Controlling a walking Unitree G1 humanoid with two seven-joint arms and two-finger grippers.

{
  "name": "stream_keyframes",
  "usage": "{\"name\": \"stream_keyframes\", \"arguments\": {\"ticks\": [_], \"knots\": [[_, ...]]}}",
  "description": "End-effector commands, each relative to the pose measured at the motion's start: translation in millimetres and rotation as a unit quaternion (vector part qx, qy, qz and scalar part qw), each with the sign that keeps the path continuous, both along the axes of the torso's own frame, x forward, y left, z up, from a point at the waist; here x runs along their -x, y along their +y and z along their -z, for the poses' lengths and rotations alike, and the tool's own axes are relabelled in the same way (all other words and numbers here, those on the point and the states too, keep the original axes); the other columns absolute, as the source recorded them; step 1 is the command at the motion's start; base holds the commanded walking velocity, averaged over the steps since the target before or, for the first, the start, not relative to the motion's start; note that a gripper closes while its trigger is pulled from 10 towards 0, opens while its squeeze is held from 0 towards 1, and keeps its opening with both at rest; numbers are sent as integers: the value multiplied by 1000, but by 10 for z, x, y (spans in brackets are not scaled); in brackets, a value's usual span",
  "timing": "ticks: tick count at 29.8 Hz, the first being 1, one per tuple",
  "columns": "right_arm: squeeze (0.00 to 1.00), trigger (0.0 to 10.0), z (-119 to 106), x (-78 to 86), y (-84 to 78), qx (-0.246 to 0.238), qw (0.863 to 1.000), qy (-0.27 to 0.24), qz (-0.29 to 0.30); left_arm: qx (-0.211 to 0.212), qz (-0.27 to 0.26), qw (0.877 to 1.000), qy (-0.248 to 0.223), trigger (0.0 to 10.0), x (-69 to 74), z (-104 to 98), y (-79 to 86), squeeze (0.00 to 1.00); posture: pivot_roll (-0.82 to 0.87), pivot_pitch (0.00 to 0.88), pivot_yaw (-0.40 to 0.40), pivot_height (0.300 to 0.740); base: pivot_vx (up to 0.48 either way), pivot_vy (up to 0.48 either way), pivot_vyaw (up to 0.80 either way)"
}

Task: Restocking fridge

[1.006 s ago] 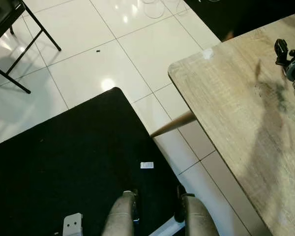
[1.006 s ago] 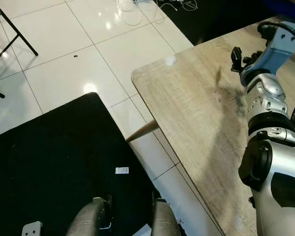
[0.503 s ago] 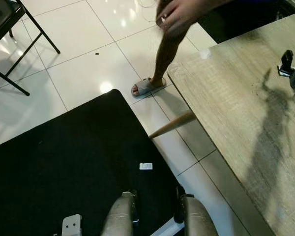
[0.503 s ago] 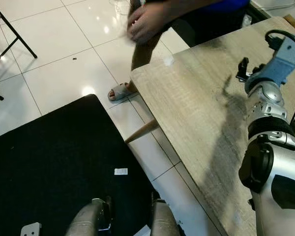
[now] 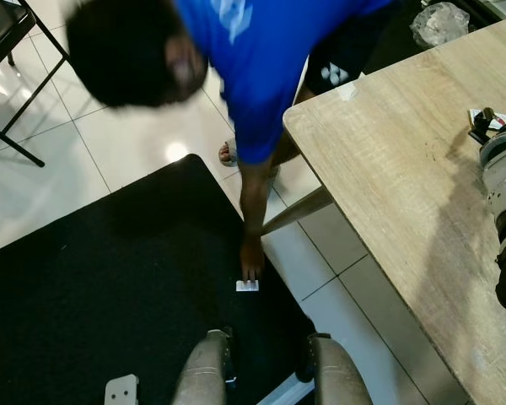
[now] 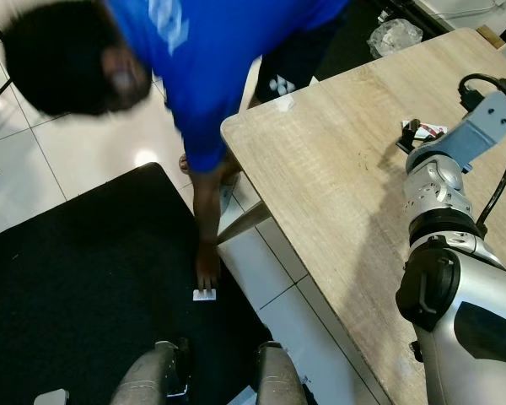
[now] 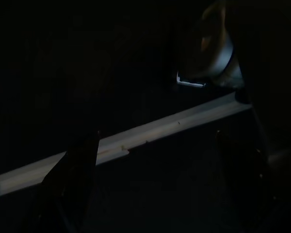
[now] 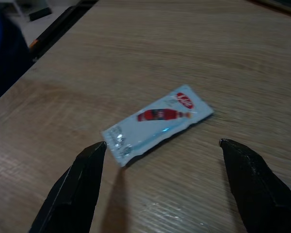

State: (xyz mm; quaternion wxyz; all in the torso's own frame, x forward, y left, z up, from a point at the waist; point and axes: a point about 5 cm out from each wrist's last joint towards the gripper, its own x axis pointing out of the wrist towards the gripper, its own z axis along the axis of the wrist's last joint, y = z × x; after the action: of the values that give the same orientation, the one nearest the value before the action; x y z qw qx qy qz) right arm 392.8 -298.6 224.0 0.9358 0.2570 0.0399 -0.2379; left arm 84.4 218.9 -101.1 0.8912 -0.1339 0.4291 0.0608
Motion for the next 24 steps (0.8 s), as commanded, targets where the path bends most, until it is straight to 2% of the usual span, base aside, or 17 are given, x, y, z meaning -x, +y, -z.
{"name": "stream_keyframes", "arguments": {"ticks": [1, 8, 16, 22, 24], "knots": [[0, 10000, 93, 53, -76, -17, 1000, 11, 22, 37, 25, 999, 30, 10000, 210, 83, -253, 0, 67, 371, -135, 740, 0, 0, 0], [0, 10000, 115, 48, -53, -23, 999, 18, 24, 41, 24, 999, 27, 10000, 263, 85, -283, 0, 67, 389, -140, 740, 0, 0, 0], [0, 10000, 139, 8, 55, -41, 999, 20, 14, 44, 26, 999, 20, 10000, 335, 82, -330, 0, 73, 432, -149, 740, 0, 0, 0], [0, 10000, 168, -9, 115, -49, 999, 22, 8, 38, 20, 999, 8, 10000, 327, 62, -278, 0, 82, 441, -145, 740, 0, 0, 0], [0, 10000, 162, -17, 130, -57, 998, 15, 6, 25, 12, 1000, -5, 10000, 281, 35, -195, 0, 86, 440, -142, 740, 0, 0, 0]]}}
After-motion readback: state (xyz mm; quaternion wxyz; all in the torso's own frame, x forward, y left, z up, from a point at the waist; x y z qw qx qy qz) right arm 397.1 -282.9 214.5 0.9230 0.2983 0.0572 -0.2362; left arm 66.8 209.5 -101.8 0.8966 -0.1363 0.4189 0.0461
